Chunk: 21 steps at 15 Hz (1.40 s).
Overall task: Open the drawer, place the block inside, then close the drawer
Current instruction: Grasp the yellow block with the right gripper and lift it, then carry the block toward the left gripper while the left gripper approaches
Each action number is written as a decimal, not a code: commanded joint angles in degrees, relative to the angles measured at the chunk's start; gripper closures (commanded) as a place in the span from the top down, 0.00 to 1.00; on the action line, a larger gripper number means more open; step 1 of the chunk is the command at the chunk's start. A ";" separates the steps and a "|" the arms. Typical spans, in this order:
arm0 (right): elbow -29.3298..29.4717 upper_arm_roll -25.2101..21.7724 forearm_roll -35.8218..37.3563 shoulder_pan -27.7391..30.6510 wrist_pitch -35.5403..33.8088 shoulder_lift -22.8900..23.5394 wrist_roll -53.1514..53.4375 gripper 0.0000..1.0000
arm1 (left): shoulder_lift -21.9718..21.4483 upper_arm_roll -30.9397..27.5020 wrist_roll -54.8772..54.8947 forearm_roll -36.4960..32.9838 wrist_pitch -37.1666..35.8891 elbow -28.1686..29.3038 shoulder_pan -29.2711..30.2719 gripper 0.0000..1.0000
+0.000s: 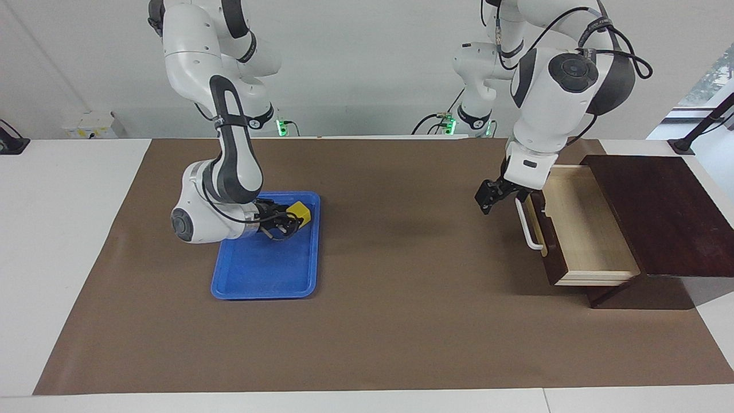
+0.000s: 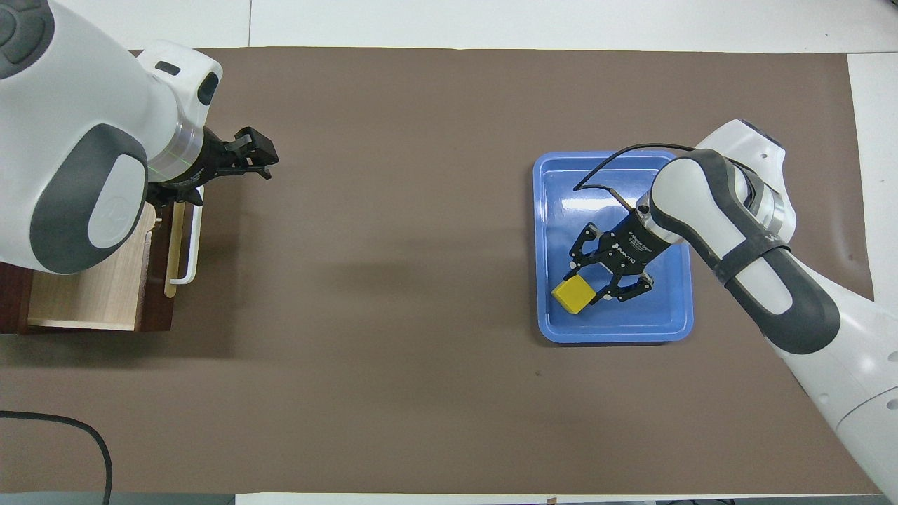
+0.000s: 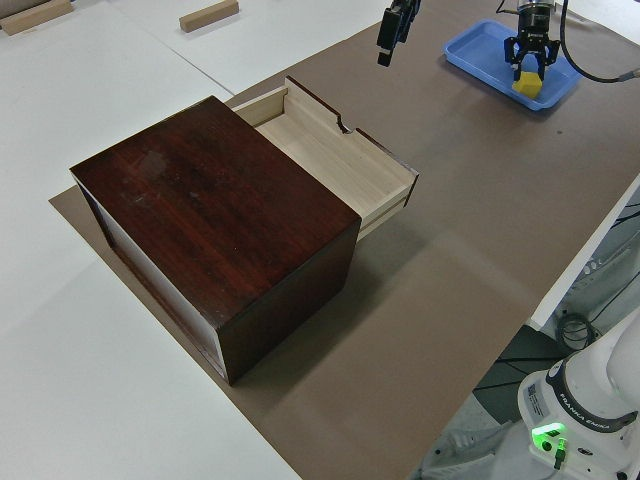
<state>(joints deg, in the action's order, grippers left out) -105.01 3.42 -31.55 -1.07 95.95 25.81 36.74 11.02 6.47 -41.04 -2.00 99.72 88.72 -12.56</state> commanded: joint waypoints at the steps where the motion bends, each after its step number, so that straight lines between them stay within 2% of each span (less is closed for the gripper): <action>1: -0.72 0.36 0.52 0.72 0.38 -1.38 0.88 0.00 | -0.56 -0.31 -11.41 1.12 -0.31 0.48 -0.71 1.00; 5: 1.99 0.27 0.18 1.59 -1.81 -1.55 1.58 0.00 | -0.83 -0.40 -19.75 1.12 0.30 0.66 -1.24 1.00; 8: 10.77 0.36 -1.05 4.67 -9.54 -1.64 7.53 0.00 | -0.83 -0.49 -30.92 0.86 1.53 0.93 -2.90 1.00; 10: 13.86 0.54 -4.90 4.24 -9.73 -3.30 15.16 0.00 | -0.91 -0.49 -36.79 0.86 1.53 1.01 -3.44 1.00; 12: 16.50 0.97 -9.13 3.19 -7.63 -4.10 23.61 0.00 | -0.83 -0.49 -46.80 0.59 2.14 0.93 -3.70 1.00; 15: 19.23 0.98 -14.49 -1.11 -0.01 -4.02 35.73 0.00 | -0.39 -0.49 -52.28 1.21 1.89 0.05 -3.97 1.00; 17: 19.23 1.06 -16.52 -5.23 8.33 -3.75 41.90 0.00 | 0.57 -0.49 -56.76 1.38 1.45 -1.26 -4.05 1.00; 19: 18.45 1.06 -16.88 -9.28 13.89 -3.66 44.72 0.00 | 2.07 -0.66 -61.06 0.95 -0.30 -3.28 -6.24 1.00; 21: 17.74 1.06 -16.88 -13.06 18.45 -3.58 48.76 0.00 | 5.22 -0.75 -66.77 0.59 -2.15 -7.92 -7.65 1.00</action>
<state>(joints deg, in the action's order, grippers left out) -86.93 4.52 -47.00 -11.64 110.68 21.91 82.18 12.11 6.71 -102.38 -1.62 100.85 87.20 -17.71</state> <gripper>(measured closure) 0.445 0.000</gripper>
